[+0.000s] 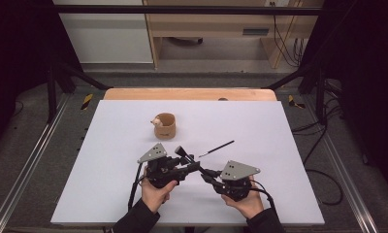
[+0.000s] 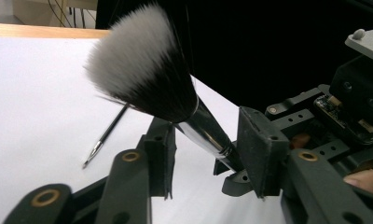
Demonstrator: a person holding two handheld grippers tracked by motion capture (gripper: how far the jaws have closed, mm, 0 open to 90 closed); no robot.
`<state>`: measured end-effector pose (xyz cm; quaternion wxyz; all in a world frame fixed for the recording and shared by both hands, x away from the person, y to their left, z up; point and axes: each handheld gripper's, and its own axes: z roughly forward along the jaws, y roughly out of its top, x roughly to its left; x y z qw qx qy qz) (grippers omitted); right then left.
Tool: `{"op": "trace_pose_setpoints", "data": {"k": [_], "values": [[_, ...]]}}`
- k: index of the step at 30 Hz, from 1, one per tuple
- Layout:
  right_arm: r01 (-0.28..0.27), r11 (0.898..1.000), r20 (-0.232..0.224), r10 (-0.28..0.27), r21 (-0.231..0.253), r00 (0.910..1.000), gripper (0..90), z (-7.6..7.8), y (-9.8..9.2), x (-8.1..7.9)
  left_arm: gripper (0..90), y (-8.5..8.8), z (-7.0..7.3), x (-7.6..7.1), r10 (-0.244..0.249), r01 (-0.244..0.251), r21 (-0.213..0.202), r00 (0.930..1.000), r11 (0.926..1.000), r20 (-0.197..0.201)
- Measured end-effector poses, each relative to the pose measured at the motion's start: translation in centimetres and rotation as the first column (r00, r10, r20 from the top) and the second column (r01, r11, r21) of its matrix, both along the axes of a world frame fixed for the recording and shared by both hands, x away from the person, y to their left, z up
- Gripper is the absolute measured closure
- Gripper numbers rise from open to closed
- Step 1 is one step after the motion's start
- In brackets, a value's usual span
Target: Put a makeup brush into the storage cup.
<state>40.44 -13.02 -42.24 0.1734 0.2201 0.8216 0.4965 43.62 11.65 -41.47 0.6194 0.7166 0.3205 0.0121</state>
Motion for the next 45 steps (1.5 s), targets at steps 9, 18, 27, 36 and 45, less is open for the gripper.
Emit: {"op": "trace_pose_setpoints", "data": {"k": [9, 18, 27, 36, 45], "values": [[-0.004, 1.000, 0.001, 0.004, 0.002, 1.0000, 78.9, -0.1, 0.0, 0.0, 64.0, 0.2, 0.1, -0.1, 0.000, 0.000, -0.022, 0.9999, 0.9998, -0.013], [-0.006, 1.000, -0.001, 0.006, -0.001, 1.0000, 78.8, -0.2, 0.2, 0.0, 68.0, 0.2, 0.1, -0.2, -0.011, 0.011, -0.037, 0.9997, 0.9993, -0.020], [-0.009, 1.000, 0.001, 0.009, -0.001, 1.0000, 78.8, -0.2, 0.3, 0.0, 71.9, 0.0, 0.4, -0.5, -0.023, 0.022, -0.046, 0.9997, 0.9987, -0.011], [-0.013, 1.000, 0.002, 0.013, -0.007, 0.9999, 78.7, -0.3, 0.4, 0.0, 75.6, -0.2, 0.5, -0.8, -0.040, 0.040, -0.050, 0.9992, 0.9979, -0.002], [-0.019, 1.000, -0.002, 0.019, -0.006, 0.9998, 78.5, -0.4, 0.5, 0.0, 76.4, -0.3, 0.6, -1.0, -0.044, 0.044, -0.041, 0.9990, 0.9982, 0.012]]}}
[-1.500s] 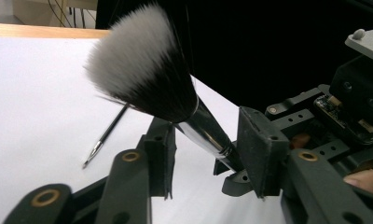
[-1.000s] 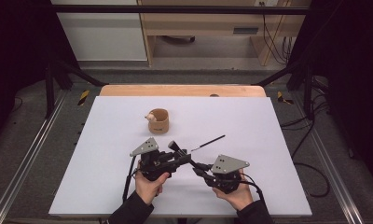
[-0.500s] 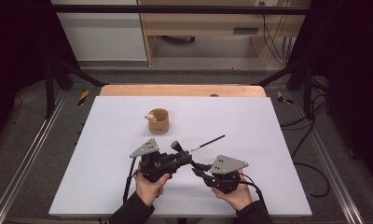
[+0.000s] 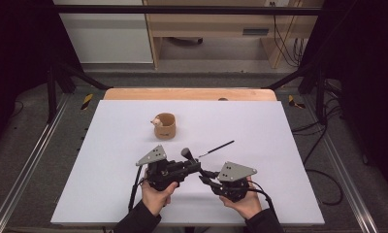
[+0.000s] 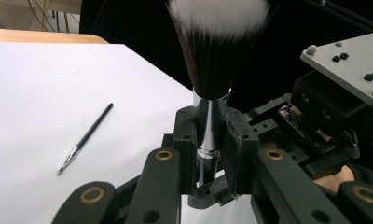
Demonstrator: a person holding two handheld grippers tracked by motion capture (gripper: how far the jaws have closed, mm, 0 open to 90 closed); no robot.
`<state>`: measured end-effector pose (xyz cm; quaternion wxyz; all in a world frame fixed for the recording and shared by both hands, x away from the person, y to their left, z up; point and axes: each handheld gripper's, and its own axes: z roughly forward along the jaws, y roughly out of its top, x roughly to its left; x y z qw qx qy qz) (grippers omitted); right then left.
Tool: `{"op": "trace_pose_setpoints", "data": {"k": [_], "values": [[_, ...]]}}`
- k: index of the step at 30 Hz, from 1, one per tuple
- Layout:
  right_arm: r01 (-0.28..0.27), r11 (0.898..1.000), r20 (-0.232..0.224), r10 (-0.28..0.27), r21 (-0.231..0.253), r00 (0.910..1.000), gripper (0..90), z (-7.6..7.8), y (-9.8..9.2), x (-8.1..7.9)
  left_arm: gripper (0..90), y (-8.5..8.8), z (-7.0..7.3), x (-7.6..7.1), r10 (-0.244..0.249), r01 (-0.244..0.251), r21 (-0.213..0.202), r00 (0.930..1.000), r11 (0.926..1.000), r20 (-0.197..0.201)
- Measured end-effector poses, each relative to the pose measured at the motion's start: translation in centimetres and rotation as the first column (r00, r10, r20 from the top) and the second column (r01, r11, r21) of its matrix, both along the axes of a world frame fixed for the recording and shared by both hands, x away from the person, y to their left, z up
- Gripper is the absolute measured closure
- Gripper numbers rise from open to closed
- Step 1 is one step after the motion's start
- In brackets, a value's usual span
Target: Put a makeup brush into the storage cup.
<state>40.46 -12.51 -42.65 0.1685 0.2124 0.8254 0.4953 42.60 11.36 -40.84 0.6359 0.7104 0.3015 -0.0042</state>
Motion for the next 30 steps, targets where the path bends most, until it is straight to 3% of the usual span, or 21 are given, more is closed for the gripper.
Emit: {"op": "trace_pose_setpoints", "data": {"k": [13, 21, 30], "values": [[-0.004, 1.000, -0.015, 0.005, 0.018, 0.9999, 72.7, 0.1, 0.0, 0.0, 76.7, 0.4, 0.4, -0.1, 0.015, -0.016, 0.027, 0.9993, 0.9995, 0.034], [0.047, 0.996, -0.030, -0.045, 0.074, 0.9985, 53.8, 0.7, -0.9, 0.1, 76.7, 1.1, 0.7, 0.1, 0.041, -0.044, 0.062, 0.9974, 0.9971, 0.059], [0.146, 0.984, -0.069, -0.140, 0.101, 0.9878, 36.2, 1.1, -2.3, 0.7, 76.7, 2.0, 1.0, 0.4, 0.065, -0.072, 0.097, 0.9948, 0.9927, 0.079]]}}
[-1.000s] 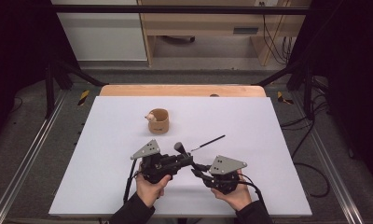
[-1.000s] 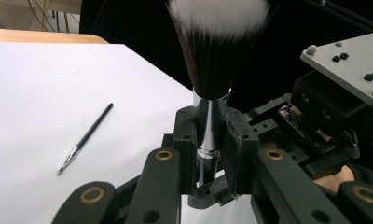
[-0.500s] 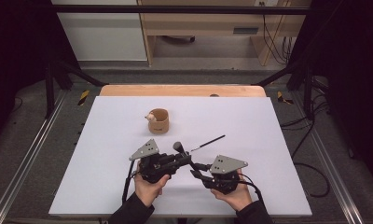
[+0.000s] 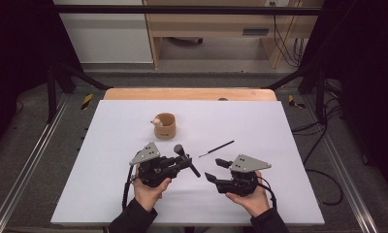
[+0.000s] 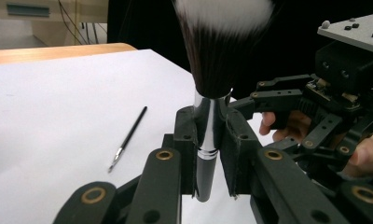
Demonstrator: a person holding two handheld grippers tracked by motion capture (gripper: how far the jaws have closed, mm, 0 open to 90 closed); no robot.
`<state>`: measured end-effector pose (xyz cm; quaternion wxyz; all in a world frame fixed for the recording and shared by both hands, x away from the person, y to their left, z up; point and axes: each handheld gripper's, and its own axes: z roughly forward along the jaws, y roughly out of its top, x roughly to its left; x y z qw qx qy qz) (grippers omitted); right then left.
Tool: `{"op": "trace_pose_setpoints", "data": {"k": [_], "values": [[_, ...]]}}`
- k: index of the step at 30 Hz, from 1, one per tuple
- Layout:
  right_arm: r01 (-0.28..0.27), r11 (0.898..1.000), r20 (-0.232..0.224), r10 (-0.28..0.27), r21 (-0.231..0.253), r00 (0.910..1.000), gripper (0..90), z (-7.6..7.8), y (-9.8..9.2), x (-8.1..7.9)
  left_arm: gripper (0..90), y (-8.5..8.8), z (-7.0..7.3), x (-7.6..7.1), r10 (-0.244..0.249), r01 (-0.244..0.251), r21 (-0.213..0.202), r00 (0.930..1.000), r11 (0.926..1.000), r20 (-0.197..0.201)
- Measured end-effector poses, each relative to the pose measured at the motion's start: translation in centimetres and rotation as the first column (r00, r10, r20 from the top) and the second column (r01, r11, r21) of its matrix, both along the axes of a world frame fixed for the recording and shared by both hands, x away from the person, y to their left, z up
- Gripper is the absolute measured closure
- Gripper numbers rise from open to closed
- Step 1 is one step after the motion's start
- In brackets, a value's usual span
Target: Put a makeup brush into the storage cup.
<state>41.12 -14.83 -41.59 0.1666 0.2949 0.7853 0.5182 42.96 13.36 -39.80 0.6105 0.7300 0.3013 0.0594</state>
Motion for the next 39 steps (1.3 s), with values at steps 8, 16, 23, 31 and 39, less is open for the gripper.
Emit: {"op": "trace_pose_setpoints", "data": {"k": [8, 16, 23, 31, 39], "values": [[0.077, 0.997, -0.019, -0.077, -0.001, 0.9968, 22.6, 0.0, -1.2, 0.4, 76.7, 0.8, 0.4, 0.2, 0.024, -0.024, 0.022, 0.9997, 0.9995, 0.008], [0.123, 0.992, -0.033, -0.123, 0.014, 0.9919, 14.8, 0.1, -2.4, 0.6, 76.8, 1.7, 0.8, 0.3, 0.050, -0.051, 0.030, 0.9986, 0.9983, 0.013], [0.166, 0.986, -0.045, -0.165, 0.016, 0.9853, 10.8, 0.1, -3.5, 0.8, 76.8, 2.5, 1.0, 0.4, 0.073, -0.074, 0.035, 0.9972, 0.9967, 0.015], [0.198, 0.980, -0.042, -0.196, 0.037, 0.9796, 9.9, 0.3, -5.0, 0.9, 76.7, 3.3, 1.2, 0.6, 0.091, -0.092, 0.048, 0.9958, 0.9946, 0.009], [0.222, 0.974, -0.048, -0.219, 0.057, 0.9746, 8.5, 0.3, -6.2, 0.9, 76.8, 4.2, 1.4, 0.9, 0.119, -0.119, 0.052, 0.9929, 0.9915, 0.005]]}}
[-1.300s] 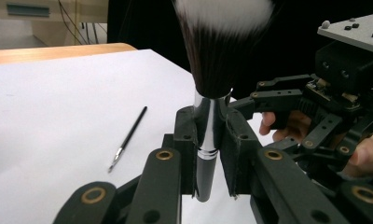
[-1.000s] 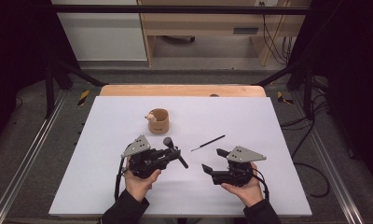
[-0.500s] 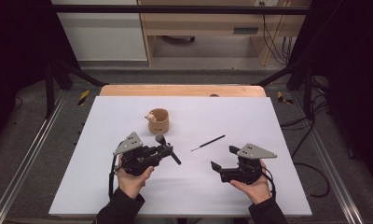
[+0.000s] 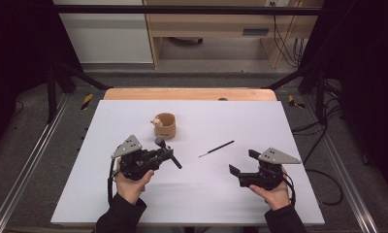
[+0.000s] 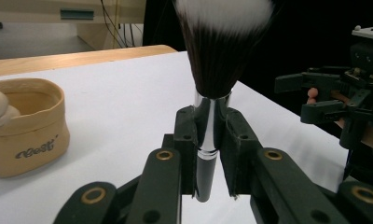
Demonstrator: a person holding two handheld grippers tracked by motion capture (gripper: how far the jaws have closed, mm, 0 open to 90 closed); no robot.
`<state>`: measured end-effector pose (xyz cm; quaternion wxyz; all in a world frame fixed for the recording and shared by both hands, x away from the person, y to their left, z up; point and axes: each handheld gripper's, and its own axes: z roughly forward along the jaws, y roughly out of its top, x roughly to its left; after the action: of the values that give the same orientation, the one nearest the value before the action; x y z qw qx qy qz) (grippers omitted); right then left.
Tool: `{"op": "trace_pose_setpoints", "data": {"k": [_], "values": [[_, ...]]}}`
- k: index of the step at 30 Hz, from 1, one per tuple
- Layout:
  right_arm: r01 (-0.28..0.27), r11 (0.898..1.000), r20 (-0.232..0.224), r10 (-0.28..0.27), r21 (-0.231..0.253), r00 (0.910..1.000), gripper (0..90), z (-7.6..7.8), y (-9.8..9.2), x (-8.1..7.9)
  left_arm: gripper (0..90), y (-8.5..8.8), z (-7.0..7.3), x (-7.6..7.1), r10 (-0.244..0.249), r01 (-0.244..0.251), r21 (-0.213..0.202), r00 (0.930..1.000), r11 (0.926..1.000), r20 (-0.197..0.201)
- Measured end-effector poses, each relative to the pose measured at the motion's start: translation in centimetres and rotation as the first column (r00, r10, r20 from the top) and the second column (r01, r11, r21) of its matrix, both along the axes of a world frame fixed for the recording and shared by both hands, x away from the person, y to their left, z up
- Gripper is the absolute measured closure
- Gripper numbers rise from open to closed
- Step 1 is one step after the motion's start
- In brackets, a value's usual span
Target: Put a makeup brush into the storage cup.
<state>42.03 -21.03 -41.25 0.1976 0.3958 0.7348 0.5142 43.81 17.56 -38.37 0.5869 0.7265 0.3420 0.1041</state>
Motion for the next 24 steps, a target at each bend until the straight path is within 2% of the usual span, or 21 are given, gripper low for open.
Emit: {"op": "trace_pose_setpoints", "data": {"k": [9, 20, 24], "values": [[0.012, 1.000, -0.002, -0.012, -0.003, 0.9999, 7.2, -0.2, -0.9, 0.0, 76.8, 1.0, 0.3, 0.3, 0.030, -0.030, 0.003, 0.9995, 0.9995, -0.005], [0.031, 1.000, 0.004, -0.031, 0.005, 0.9995, 6.4, -0.2, -2.1, -0.4, 76.8, 1.8, 0.9, 0.7, 0.058, -0.058, 0.025, 0.9983, 0.9980, 0.009], [0.049, 0.999, 0.006, -0.049, 0.012, 0.9988, 6.4, -0.2, -2.8, -0.5, 76.8, 2.3, 1.3, 0.8, 0.069, -0.069, 0.015, 0.9976, 0.9975, 0.011]]}}
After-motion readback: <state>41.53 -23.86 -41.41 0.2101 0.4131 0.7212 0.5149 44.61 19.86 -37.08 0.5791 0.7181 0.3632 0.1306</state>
